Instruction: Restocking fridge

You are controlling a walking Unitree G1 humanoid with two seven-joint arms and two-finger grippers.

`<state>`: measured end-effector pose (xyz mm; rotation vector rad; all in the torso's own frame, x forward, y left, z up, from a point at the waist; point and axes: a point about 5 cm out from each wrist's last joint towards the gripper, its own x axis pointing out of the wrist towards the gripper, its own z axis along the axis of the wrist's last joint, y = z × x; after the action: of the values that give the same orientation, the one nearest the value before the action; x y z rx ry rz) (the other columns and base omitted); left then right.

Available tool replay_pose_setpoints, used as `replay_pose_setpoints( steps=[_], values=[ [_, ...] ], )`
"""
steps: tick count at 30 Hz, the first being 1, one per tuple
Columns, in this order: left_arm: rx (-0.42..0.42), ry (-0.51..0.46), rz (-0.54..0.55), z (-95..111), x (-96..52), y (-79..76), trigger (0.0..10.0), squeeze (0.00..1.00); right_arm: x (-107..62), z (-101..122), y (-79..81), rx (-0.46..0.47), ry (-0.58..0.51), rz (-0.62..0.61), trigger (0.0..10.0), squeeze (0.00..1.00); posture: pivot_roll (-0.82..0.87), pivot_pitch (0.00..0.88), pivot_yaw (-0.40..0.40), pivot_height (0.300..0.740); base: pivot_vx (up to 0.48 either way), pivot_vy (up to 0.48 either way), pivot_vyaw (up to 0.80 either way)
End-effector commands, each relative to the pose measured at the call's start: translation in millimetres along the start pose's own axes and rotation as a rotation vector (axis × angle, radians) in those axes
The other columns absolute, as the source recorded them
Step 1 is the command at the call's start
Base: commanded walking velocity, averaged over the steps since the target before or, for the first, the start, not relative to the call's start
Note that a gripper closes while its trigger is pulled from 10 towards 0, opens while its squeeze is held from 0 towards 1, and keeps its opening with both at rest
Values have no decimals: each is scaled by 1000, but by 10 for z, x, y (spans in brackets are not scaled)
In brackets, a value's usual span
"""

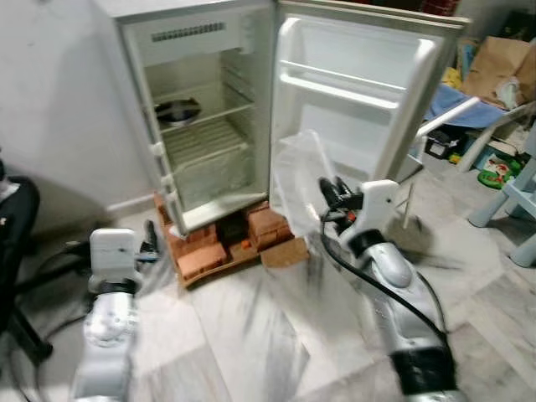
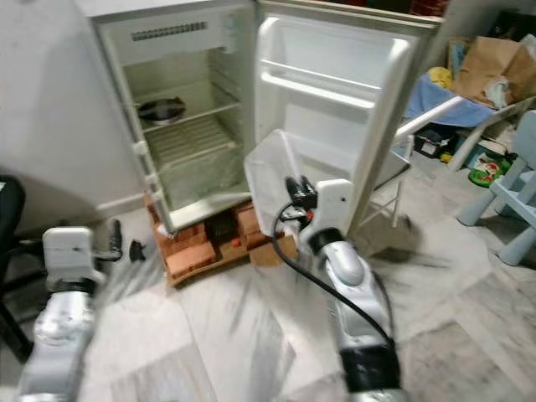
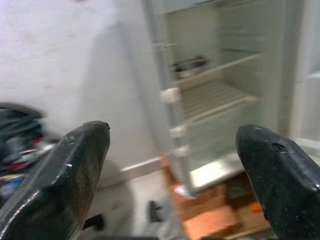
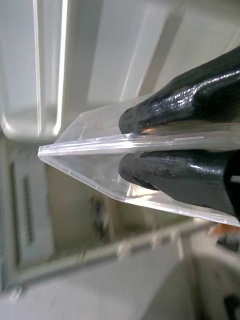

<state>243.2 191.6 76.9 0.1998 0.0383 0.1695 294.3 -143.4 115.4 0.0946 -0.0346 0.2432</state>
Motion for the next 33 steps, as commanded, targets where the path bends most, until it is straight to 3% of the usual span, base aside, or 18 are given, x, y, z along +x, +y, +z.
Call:
replay_pose_setpoints(
  steps=[1, 9, 23, 26, 30, 33],
  values=[
    [33, -4, 25, 17, 20, 104, 10000, 0, 62, 101, 79, 7, -40, 21, 10000, 0, 138, 0, -21, 740, 480, 0, 0],
    [20, 16, 61, 3, 25, 138, 10000, 0, 135, 145, 208, -26, -64, 105, 10000, 0, 149, 0, -20, 740, 480, 0, 197],
    [20, 23, 75, 5, 29, 142, 10000, 0, 156, 131, 216, -12, -62, 106, 10000, 0, 150, 0, -20, 740, 480, 0, 800],
    [19, 22, 77, 9, 30, 143, 10000, 0, 155, 123, 188, 4, -56, 82, 10000, 0, 149, 0, -20, 740, 480, 0, 0],
    [-47, 14, 64, 16, 12, 121, 10000, 0, 134, 107, 149, 10, -56, 53, 10000, 0, 148, 0, -22, 740, 326, 0, 0],
    [-120, 0, -39, 39, -48, 23, 10000, 0, 102, 83, 85, 13, -52, -2, 10000, 0, 149, 0, -25, 740, 0, 0, 0]
  ],
)
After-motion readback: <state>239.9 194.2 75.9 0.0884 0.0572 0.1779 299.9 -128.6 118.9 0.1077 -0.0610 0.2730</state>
